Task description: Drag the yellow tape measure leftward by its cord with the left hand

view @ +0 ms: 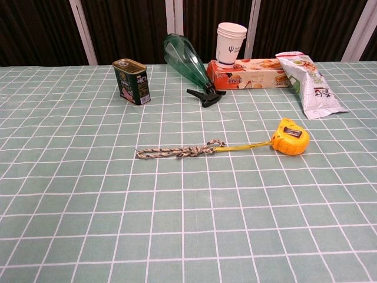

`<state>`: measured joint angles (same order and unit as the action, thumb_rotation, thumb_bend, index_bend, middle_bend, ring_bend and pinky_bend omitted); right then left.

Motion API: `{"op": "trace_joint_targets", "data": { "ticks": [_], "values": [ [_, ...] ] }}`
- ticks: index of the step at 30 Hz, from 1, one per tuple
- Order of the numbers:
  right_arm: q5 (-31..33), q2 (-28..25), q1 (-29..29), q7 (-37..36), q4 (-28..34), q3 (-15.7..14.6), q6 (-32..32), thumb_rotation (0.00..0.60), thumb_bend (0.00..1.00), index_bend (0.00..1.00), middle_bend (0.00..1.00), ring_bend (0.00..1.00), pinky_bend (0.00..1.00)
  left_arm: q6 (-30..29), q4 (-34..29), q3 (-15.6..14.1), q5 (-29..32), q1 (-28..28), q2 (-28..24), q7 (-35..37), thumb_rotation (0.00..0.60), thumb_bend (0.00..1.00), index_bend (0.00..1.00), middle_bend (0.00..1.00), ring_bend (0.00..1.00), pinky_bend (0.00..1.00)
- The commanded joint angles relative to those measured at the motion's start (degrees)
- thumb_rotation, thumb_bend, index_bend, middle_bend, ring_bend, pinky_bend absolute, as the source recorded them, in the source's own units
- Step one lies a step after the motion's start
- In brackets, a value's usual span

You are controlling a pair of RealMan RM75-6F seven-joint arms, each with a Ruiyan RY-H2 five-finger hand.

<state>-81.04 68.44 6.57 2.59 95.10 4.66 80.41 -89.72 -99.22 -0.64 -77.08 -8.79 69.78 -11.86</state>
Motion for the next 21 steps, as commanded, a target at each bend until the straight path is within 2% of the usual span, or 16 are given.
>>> {"op": "trace_joint_targets", "data": {
  "ticks": [1, 9, 14, 21],
  "values": [
    [0.1, -0.1, 0.0, -0.1, 0.1, 0.0, -0.2, 0.6, 0.17, 0.0, 0.0, 0.0, 0.0, 0.4, -0.1, 0.3, 0.3, 0.1, 0.0, -0.1, 0.6, 0.01, 0.0, 0.0, 0.0, 0.0],
    [1.1, -0.4, 0.1, -0.7, 0.5, 0.2, -0.8, 0.6, 0.17, 0.0, 0.0, 0.0, 0.0, 1.4, -0.6, 1.2, 0.5, 0.1, 0.2, -1.0, 0.6, 0.01, 0.0, 0.0, 0.0, 0.0],
    [1.1, -0.5, 0.1, -0.4, 1.0, 0.1, -0.9, 0.6, 0.17, 0.0, 0.0, 0.0, 0.0, 2.5, -1.2, 1.4, -1.3, -0.9, -0.6, -2.8, 0.6, 0.01, 0.0, 0.0, 0.0, 0.0],
    [1.6, -0.6, 0.0, -0.6, 1.2, 0.4, -0.8, 0.6, 0.17, 0.0, 0.0, 0.0, 0.0, 9.7, -5.8, 2.3, -4.3, -6.3, -3.3, -7.9, 0.6, 0.01, 0.0, 0.0, 0.0, 0.0]
  ]
}}
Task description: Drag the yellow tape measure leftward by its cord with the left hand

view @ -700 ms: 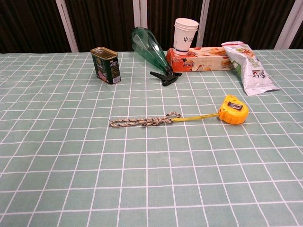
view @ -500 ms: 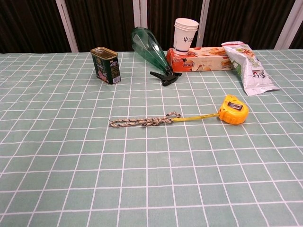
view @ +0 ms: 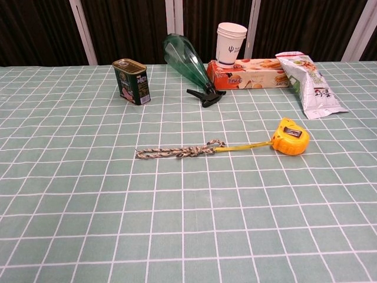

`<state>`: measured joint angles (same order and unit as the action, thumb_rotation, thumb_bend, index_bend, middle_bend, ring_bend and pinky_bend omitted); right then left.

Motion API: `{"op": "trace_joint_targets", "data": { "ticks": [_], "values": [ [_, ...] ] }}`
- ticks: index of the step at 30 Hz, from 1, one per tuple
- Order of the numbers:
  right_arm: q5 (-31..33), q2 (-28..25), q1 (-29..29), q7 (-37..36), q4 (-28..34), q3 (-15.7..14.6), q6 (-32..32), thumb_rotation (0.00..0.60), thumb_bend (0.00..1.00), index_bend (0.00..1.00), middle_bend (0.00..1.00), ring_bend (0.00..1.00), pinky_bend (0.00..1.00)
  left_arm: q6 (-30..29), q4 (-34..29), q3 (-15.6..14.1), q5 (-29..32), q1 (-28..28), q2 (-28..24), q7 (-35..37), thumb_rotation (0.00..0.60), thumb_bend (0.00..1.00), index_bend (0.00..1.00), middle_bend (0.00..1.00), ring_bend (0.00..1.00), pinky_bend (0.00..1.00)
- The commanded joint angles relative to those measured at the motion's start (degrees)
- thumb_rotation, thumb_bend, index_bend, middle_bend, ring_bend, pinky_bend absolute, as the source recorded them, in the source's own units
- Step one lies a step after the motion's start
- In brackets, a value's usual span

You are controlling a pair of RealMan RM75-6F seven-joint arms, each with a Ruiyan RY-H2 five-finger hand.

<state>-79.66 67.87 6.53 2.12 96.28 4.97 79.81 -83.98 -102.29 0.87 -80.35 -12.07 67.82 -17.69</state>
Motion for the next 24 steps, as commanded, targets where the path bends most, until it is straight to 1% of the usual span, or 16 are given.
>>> {"op": "trace_joint_targets", "data": {
  "ticks": [1, 4, 6, 11, 15, 19, 21, 24],
  "values": [
    [0.4, -0.1, 0.0, -0.2, 0.1, 0.1, -0.3, 0.6, 0.17, 0.0, 0.0, 0.0, 0.0, 5.6, -3.7, 1.2, -0.8, -4.2, -1.6, -2.7, 0.6, 0.01, 0.0, 0.0, 0.0, 0.0],
    [0.7, -0.2, 0.1, -0.5, 0.2, 0.1, -0.7, 0.6, 0.17, 0.0, 0.0, 0.0, 0.0, 10.6, -6.1, 3.0, -0.1, -8.1, -1.5, -5.4, 0.6, 0.02, 0.0, 0.0, 0.0, 0.0],
    [0.8, -0.4, 0.1, -0.7, 0.4, 0.1, -0.9, 0.6, 0.17, 0.0, 0.0, 0.0, 0.0, 14.2, -7.0, 4.9, 1.0, -11.5, -0.6, -7.7, 0.6, 0.04, 0.01, 0.0, 0.0, 0.0],
    [1.2, -0.6, 0.2, -1.3, 0.6, 0.2, -1.3, 0.6, 0.17, 0.0, 0.0, 0.0, 0.0, 22.3, -6.7, 9.1, 5.0, -19.0, 2.5, -12.0, 0.6, 0.11, 0.12, 0.0, 0.0, 0.0],
    [1.8, -1.0, 0.1, -1.9, 0.9, 0.3, -1.6, 0.6, 0.17, 0.0, 0.0, 0.0, 0.0, 28.3, -4.2, 11.7, 10.6, -24.7, 5.4, -15.5, 0.6, 0.17, 0.22, 0.0, 0.0, 0.0],
    [2.3, -1.3, 0.0, -2.4, 1.2, 0.4, -1.8, 0.6, 0.17, 0.0, 0.0, 0.0, 0.0, 32.8, -1.1, 12.9, 15.7, -29.7, 9.1, -18.8, 0.6, 0.23, 0.31, 0.0, 0.0, 0.0],
    [2.6, -1.5, 0.0, -2.7, 1.3, 0.5, -2.0, 0.6, 0.17, 0.0, 0.0, 0.0, 0.0, 34.0, 0.4, 12.9, 17.5, -31.6, 11.0, -20.3, 0.6, 0.27, 0.35, 0.0, 0.0, 0.0],
    [2.8, -1.8, 0.0, -3.2, 1.4, 0.5, -2.2, 0.6, 0.17, 0.0, 0.0, 0.0, 0.0, 35.0, 2.5, 12.5, 19.9, -33.9, 13.8, -22.4, 0.6, 0.31, 0.39, 0.0, 0.0, 0.0]
  ]
}}
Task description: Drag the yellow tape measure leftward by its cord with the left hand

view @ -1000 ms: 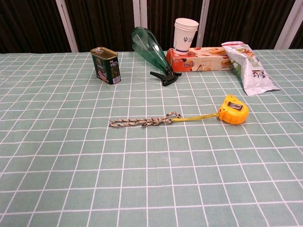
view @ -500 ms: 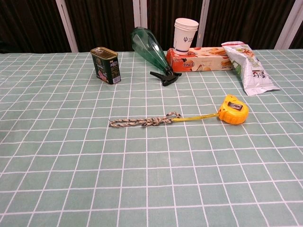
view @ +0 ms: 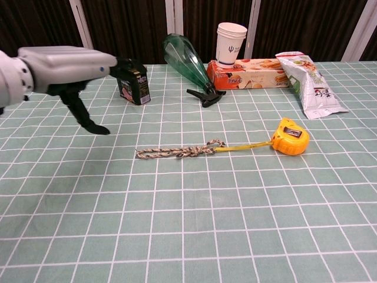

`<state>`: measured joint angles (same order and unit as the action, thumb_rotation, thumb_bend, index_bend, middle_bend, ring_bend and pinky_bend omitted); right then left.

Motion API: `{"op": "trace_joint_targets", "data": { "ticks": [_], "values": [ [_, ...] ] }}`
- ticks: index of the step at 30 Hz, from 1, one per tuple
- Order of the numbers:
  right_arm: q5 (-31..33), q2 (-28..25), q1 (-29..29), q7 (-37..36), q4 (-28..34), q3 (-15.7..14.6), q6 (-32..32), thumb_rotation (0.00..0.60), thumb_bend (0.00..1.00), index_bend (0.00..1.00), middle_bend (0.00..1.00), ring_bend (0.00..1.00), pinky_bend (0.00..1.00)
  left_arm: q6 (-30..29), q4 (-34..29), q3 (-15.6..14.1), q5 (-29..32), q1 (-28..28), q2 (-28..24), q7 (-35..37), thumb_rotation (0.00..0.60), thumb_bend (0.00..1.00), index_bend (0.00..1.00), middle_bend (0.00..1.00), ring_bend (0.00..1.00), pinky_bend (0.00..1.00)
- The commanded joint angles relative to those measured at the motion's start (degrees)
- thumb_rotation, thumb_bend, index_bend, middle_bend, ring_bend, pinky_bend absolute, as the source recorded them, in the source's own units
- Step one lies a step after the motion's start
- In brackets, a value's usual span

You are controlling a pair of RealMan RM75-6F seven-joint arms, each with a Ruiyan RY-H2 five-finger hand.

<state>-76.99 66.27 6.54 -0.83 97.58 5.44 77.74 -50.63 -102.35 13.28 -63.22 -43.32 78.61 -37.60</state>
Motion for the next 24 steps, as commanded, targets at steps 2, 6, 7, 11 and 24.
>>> {"op": "trace_joint_targets", "data": {
  "ticks": [2, 6, 7, 11, 24],
  "values": [
    [0.4, -0.4, -0.1, -0.7, 0.1, 0.2, -0.1, 0.6, 0.17, 0.0, 0.0, 0.0, 0.0, 1.9, 3.9, -0.2, 4.4, -3.9, 4.8, -3.6, 0.6, 0.32, 0.41, 0.0, 0.0, 0.0],
    [0.8, -0.7, -0.2, -1.3, 0.2, 0.2, -0.4, 0.6, 0.17, 0.0, 0.0, 0.0, 0.0, 1.9, 6.4, -0.8, 7.2, -5.7, 7.6, -5.3, 0.6, 0.34, 0.43, 0.0, 0.0, 0.0],
    [0.8, -0.8, -0.2, -1.4, 0.3, 0.2, -0.4, 0.6, 0.17, 0.0, 0.0, 0.0, 0.0, 1.8, 7.0, -0.9, 7.8, -6.0, 8.2, -5.6, 0.6, 0.34, 0.44, 0.0, 0.0, 0.0],
    [1.2, -1.0, -0.2, -1.8, 0.3, 0.3, -0.6, 0.6, 0.17, 0.0, 0.0, 0.0, 0.0, 1.6, 9.4, -1.8, 10.2, -7.4, 10.3, -6.7, 0.6, 0.34, 0.45, 0.0, 0.0, 0.0],
    [1.7, -1.3, -0.2, -2.1, 0.5, 0.4, -1.1, 0.6, 0.17, 0.0, 0.0, 0.0, 0.0, 0.7, 13.6, -3.6, 13.0, -9.2, 12.9, -6.5, 0.6, 0.36, 0.5, 0.0, 0.0, 0.0]
  ]
}}
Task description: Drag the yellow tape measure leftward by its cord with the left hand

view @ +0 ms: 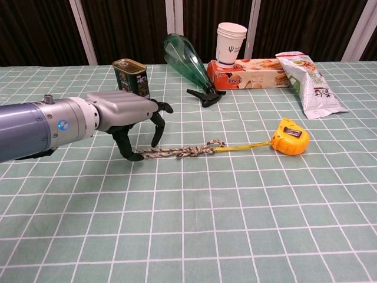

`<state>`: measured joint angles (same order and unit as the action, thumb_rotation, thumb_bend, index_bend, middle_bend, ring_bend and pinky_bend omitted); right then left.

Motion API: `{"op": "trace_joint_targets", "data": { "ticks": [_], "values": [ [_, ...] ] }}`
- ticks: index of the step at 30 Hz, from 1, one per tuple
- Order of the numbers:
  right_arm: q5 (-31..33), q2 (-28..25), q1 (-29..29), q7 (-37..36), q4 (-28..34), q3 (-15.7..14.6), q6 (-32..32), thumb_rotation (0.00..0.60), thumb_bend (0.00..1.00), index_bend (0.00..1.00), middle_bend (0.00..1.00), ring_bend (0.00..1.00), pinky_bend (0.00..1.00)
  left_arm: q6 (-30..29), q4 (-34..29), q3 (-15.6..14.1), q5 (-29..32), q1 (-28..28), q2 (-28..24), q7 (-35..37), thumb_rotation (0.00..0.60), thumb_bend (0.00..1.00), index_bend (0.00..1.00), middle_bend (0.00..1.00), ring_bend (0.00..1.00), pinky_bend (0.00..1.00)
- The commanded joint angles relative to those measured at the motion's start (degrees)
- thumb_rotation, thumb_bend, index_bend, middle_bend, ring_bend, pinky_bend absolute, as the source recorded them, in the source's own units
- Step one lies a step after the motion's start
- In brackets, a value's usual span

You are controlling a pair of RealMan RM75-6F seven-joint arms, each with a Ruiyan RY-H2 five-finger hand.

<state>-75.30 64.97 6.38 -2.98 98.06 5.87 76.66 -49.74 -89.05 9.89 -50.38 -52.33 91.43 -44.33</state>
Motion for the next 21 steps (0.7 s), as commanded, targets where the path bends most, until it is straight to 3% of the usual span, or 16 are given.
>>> {"op": "trace_joint_targets", "data": {
  "ticks": [1, 21],
  "values": [
    [0.0, 0.0, 0.0, 0.0, 0.0, 0.0, 0.0, 0.6, 0.17, 0.0, 0.0, 0.0, 0.0, -0.2, 0.5, -0.3, 0.3, -0.2, 0.1, 0.3, 0.6, 0.36, 0.5, 0.0, 0.0, 0.0],
    [0.4, 0.0, 0.0, 0.3, 0.1, 0.1, -0.1, 0.6, 0.17, 0.0, 0.0, 0.0, 0.0, -0.7, 4.0, -2.3, 0.6, -0.9, 1.3, 2.9, 0.6, 0.41, 0.52, 0.0, 0.0, 0.0]
  ]
}}
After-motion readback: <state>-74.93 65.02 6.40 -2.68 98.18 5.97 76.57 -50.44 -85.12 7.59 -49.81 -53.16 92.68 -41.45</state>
